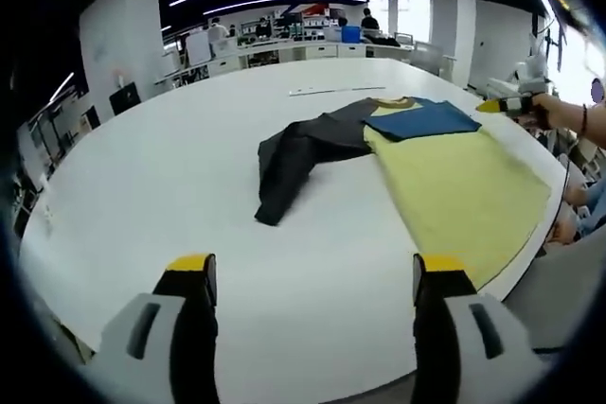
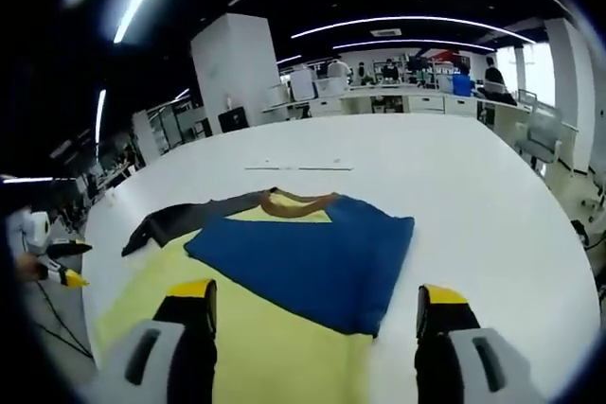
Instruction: Fold the garment on the visible template until the final outline fits inside the template.
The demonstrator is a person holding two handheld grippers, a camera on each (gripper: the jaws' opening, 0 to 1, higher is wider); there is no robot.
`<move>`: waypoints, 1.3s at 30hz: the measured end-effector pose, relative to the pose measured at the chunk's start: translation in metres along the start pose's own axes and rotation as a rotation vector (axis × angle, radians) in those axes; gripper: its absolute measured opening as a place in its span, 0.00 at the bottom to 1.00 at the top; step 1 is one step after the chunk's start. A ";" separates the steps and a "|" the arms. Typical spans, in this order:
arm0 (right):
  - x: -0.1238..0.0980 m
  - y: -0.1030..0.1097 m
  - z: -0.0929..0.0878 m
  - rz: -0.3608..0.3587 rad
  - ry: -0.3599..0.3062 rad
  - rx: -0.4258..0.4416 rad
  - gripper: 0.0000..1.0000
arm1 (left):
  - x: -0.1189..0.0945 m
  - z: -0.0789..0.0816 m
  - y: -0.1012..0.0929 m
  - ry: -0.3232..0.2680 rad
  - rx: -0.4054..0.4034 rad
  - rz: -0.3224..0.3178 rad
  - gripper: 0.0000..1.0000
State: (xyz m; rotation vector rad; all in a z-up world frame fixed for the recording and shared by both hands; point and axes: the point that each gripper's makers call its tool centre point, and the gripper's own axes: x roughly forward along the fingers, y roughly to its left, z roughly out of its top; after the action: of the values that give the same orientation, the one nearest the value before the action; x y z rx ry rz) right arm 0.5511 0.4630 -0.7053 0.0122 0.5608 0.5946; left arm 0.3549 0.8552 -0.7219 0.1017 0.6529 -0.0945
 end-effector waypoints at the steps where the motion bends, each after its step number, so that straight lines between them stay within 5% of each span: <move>1: -0.003 0.002 0.002 0.003 -0.007 -0.015 0.94 | 0.003 0.003 0.002 -0.007 0.008 -0.001 0.79; 10: -0.025 0.019 0.007 0.044 -0.054 0.004 1.00 | 0.023 0.022 0.020 -0.042 0.120 0.042 0.62; 15: -0.034 0.028 0.006 0.062 -0.059 -0.027 1.00 | 0.031 0.029 0.024 -0.065 0.116 0.037 0.54; 30: -0.060 0.042 -0.001 0.080 -0.096 0.019 0.97 | 0.059 0.006 0.036 -0.012 0.043 0.023 0.25; 39: -0.065 0.036 -0.009 0.049 -0.095 0.062 0.95 | 0.072 0.001 0.033 0.009 0.033 -0.008 0.15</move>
State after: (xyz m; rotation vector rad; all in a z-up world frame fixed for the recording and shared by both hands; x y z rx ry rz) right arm 0.4832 0.4568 -0.6747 0.1124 0.4876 0.6211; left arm 0.4166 0.8840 -0.7631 0.1313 0.6613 -0.1126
